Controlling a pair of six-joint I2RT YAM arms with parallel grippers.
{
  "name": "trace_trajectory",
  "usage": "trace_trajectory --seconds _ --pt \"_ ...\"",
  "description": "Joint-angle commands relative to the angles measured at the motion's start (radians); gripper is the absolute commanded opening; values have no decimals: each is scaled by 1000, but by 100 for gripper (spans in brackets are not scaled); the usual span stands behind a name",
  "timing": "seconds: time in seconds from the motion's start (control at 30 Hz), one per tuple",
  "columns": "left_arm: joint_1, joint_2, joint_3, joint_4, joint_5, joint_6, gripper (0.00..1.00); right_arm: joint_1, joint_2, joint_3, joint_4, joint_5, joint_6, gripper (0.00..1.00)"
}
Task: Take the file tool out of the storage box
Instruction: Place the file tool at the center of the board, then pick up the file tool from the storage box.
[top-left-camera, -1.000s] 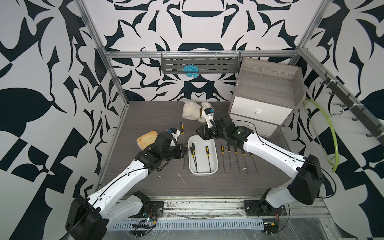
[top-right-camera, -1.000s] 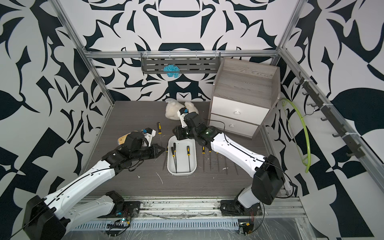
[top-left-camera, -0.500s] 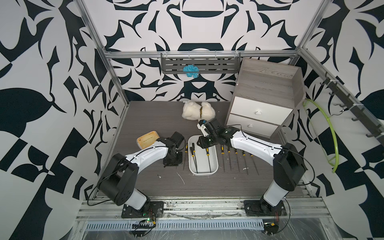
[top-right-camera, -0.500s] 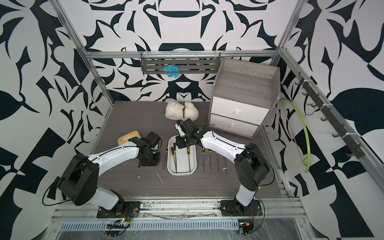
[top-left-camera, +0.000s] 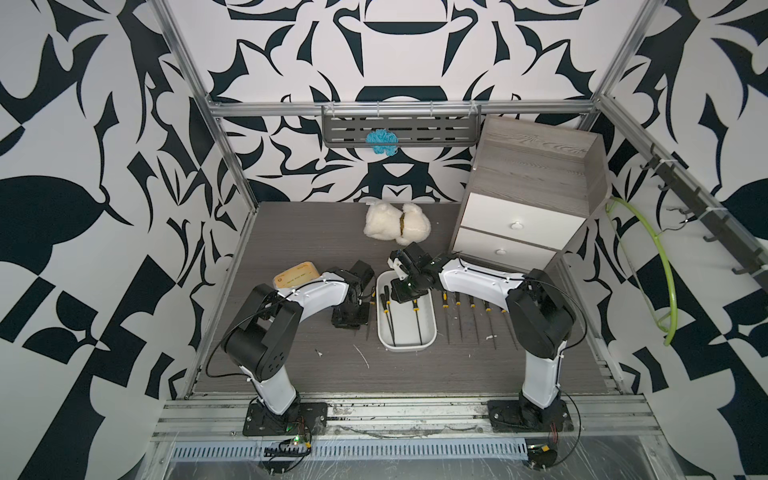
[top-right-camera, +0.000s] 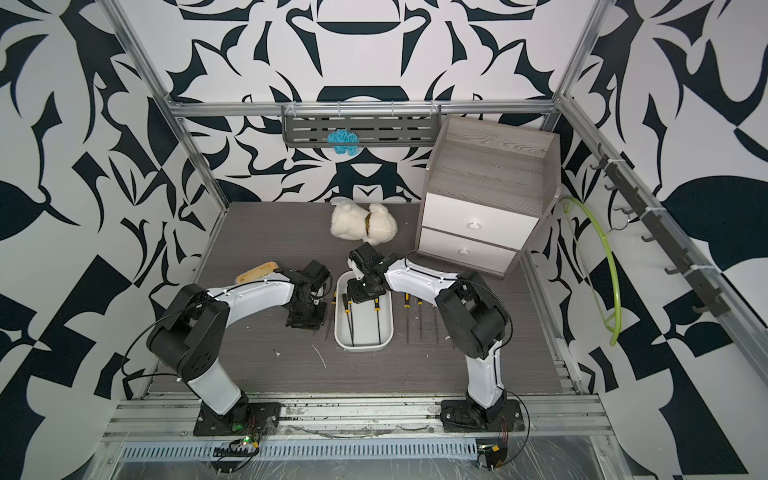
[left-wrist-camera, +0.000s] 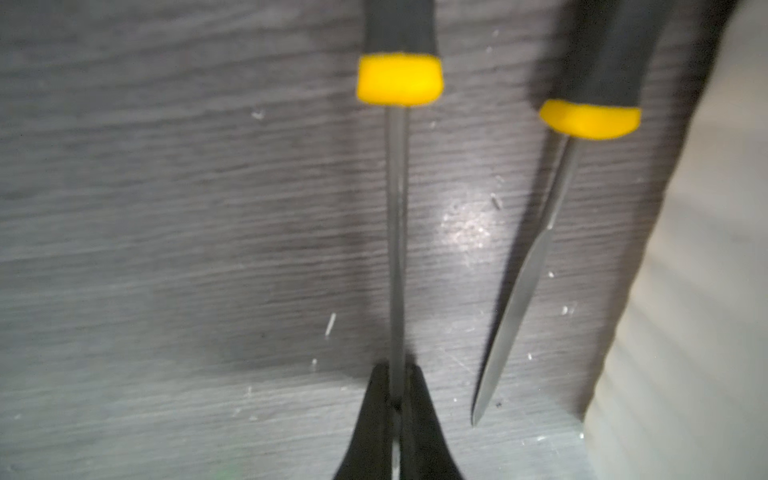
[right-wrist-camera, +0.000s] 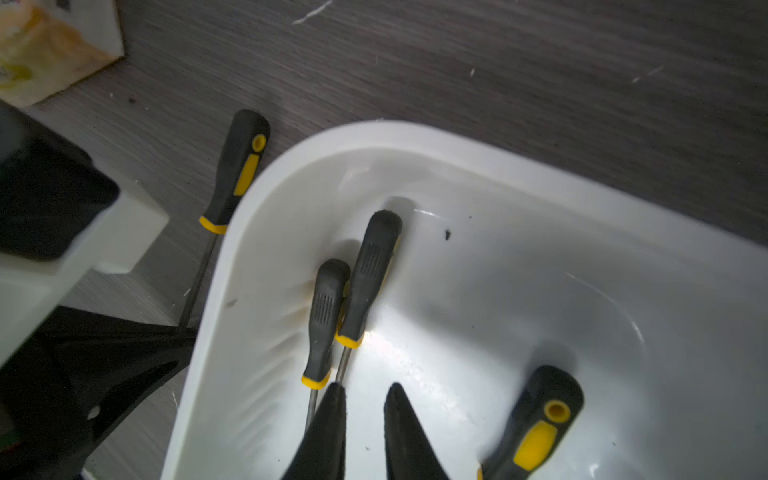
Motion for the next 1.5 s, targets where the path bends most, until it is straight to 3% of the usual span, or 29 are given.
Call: trace_trajectory --seconds 0.0,0.1,0.23,0.67,0.9,1.17,1.47 --pt "4 26 0 -4 19 18 0 -1 -13 46 -11 0 -9 22" --pt "4 17 -6 2 24 17 0 -1 11 62 -15 9 -7 22" --pt "4 -6 -14 2 26 14 9 1 39 96 -20 47 -4 23" --pt "3 -39 -31 5 20 6 22 9 144 194 -38 92 9 26" --pt "3 -65 -42 2 11 -2 24 23 159 202 -52 143 21 26" --pt "4 -129 -64 13 6 -5 34 80 99 179 -51 262 27 28" --pt "3 -144 -78 22 5 -8 36 80 146 211 -93 269 22 28"
